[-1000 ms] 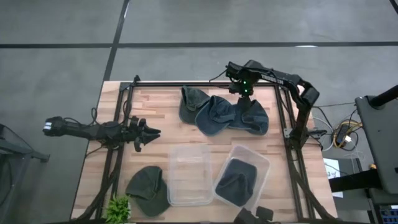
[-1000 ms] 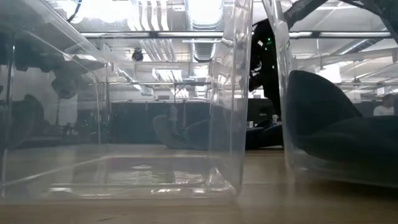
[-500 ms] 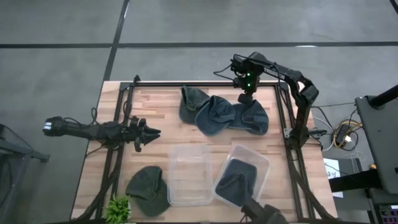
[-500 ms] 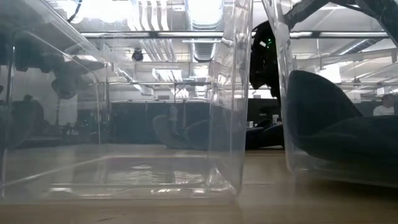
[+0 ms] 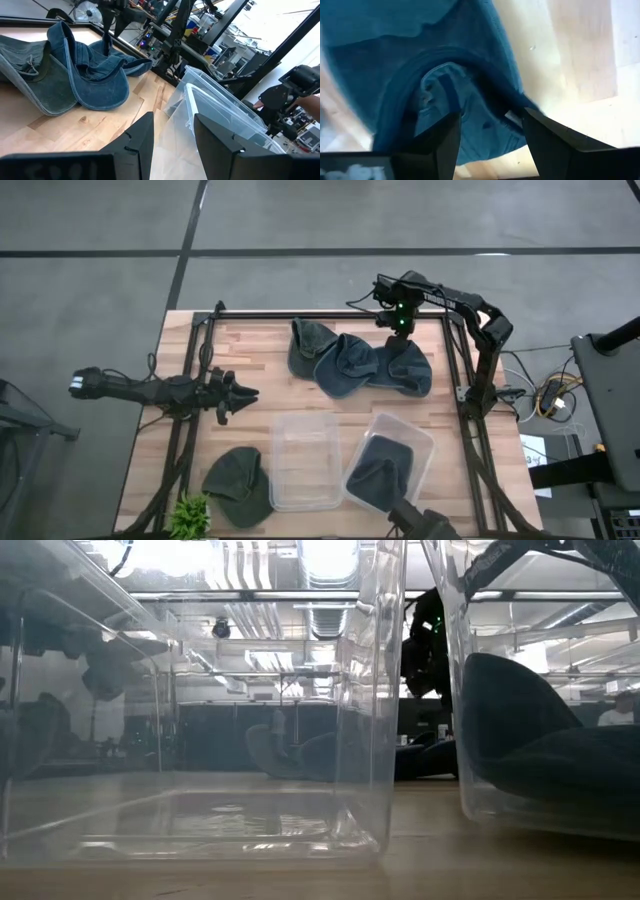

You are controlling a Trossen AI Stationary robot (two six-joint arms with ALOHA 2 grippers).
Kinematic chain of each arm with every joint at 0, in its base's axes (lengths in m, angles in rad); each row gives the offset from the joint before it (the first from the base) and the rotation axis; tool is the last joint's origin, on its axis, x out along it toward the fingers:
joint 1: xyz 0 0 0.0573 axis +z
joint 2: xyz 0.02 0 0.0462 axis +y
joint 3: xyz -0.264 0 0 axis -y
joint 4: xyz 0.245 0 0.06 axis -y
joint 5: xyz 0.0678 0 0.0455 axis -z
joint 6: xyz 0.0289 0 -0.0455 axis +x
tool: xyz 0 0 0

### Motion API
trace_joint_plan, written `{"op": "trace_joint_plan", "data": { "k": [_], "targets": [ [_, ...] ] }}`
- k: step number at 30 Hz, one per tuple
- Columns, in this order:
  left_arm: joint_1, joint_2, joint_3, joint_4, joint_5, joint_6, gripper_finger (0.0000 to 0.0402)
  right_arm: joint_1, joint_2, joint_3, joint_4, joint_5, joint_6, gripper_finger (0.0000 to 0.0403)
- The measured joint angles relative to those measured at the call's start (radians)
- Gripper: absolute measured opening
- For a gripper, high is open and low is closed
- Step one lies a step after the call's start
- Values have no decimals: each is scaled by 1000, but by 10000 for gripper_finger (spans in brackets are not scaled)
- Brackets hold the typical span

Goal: Pick & Place hat
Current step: Put the right blue cap into the right transparent container

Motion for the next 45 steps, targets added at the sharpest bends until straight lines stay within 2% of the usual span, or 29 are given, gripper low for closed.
{"op": "trace_joint_plan", "data": {
  "k": [8, 14, 29, 36, 39, 45],
  "targets": [
    [0, 0, 0, -1, 0, 0, 133, -1, 0, -57, 46, 29, -14, 203],
    [0, 0, 0, -1, 0, 6, 133, 0, -9, -56, 40, 178, -5, 203],
    [0, 0, 0, 0, 0, 8, 133, -58, -20, -55, 21, 282, -1, 203],
    [0, 0, 0, 0, 0, 10, 133, -80, -21, -73, 52, 267, -37, 203],
    [0, 0, 0, 0, 0, 10, 133, -79, -21, -84, 41, 218, -38, 203],
    [0, 0, 0, 0, 0, 25, 133, -78, -21, -99, 12, 213, -37, 203]
  ]
}}
